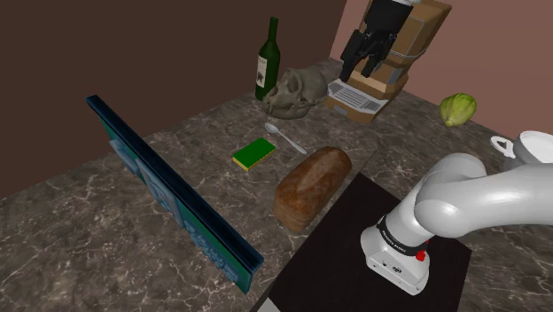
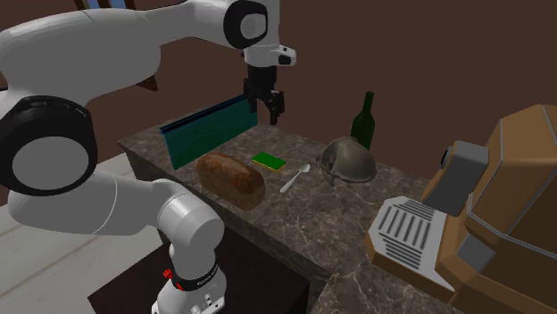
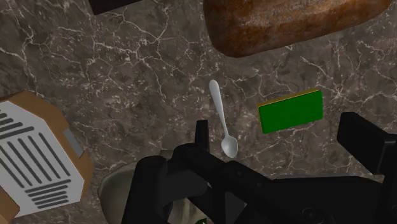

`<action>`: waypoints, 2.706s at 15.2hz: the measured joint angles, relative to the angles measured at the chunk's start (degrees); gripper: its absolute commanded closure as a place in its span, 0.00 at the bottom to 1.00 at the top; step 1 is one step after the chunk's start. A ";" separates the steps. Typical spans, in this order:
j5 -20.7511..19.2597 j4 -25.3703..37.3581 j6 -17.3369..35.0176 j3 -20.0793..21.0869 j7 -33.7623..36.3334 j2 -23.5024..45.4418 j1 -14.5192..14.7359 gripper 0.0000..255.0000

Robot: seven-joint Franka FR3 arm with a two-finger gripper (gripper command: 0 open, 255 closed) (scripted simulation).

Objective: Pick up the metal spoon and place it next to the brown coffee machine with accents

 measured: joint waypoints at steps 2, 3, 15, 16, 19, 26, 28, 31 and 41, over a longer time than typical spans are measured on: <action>-0.20 -0.80 1.07 0.09 -0.23 0.23 0.03 0.00; -0.45 -1.82 2.51 0.31 -0.47 0.52 0.11 0.00; -5.26 -16.18 29.67 3.63 -2.81 11.07 0.44 0.00; -5.82 -17.00 32.02 3.92 -2.80 12.37 0.37 0.00; -8.01 -18.16 38.75 4.52 -2.92 17.32 -0.31 0.00; -15.12 -18.33 53.30 6.69 0.02 30.56 -2.61 0.00; -16.18 -18.37 55.41 6.76 0.58 32.55 -3.04 0.00; -17.48 -18.78 58.08 6.90 1.62 34.85 -3.50 0.00; -18.78 -18.95 60.48 6.83 2.45 37.09 -4.02 1.00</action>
